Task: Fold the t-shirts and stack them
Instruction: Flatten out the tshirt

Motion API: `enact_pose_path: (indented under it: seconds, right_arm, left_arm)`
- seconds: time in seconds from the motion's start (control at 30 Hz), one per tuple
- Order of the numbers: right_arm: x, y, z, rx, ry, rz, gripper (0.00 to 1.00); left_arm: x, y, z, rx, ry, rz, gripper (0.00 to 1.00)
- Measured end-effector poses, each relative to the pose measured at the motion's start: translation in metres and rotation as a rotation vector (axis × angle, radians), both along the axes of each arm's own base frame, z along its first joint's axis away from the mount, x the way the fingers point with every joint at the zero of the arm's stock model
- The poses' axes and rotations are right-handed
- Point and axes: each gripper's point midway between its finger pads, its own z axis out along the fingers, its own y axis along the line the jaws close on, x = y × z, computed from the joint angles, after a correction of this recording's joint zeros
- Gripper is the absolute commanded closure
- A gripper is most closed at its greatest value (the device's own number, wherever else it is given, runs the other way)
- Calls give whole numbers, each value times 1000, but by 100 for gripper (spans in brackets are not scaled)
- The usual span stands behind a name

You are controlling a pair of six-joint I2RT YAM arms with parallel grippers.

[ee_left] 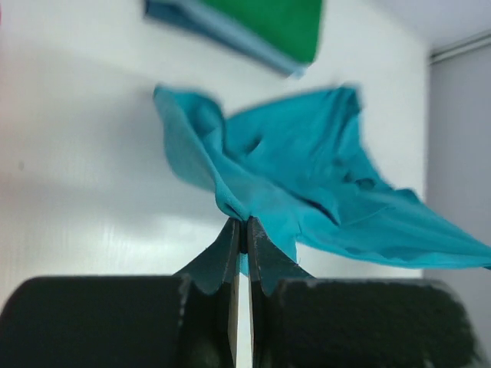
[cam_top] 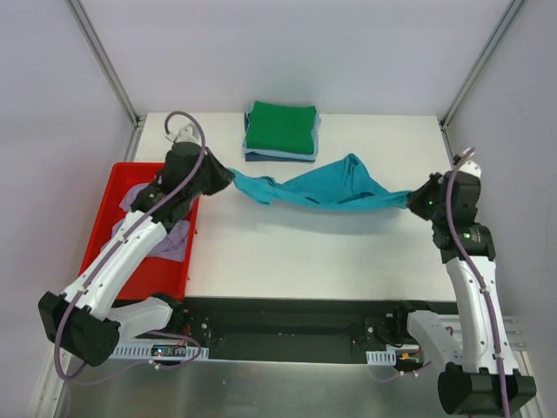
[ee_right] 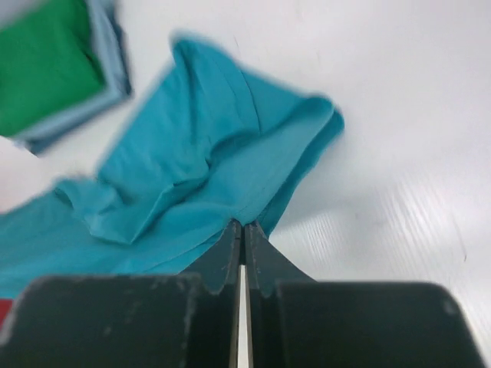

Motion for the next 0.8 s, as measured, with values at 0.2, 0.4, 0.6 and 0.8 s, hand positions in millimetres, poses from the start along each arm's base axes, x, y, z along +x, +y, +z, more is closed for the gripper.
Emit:
enact_pose_path:
  seconds: [0.2, 0.4, 0.6, 0.8]
  right_arm:
    - [-2, -18, 141, -64, -314, -50, 100]
    - [-49, -25, 262, -113, -590, -83, 100]
    - [-121, -24, 344, -143, -797, -75, 100]
    - [-196, -10, 396, -145, -972, -6, 100]
  left_arm:
    - [6, 6, 145, -58, -346, -10, 100]
    - [-35, 26, 261, -90, -640, -35, 100]
    - [-104, 47, 337, -102, -887, -103, 100]
    - [-188, 63, 389, -157, -1098, -205, 100]
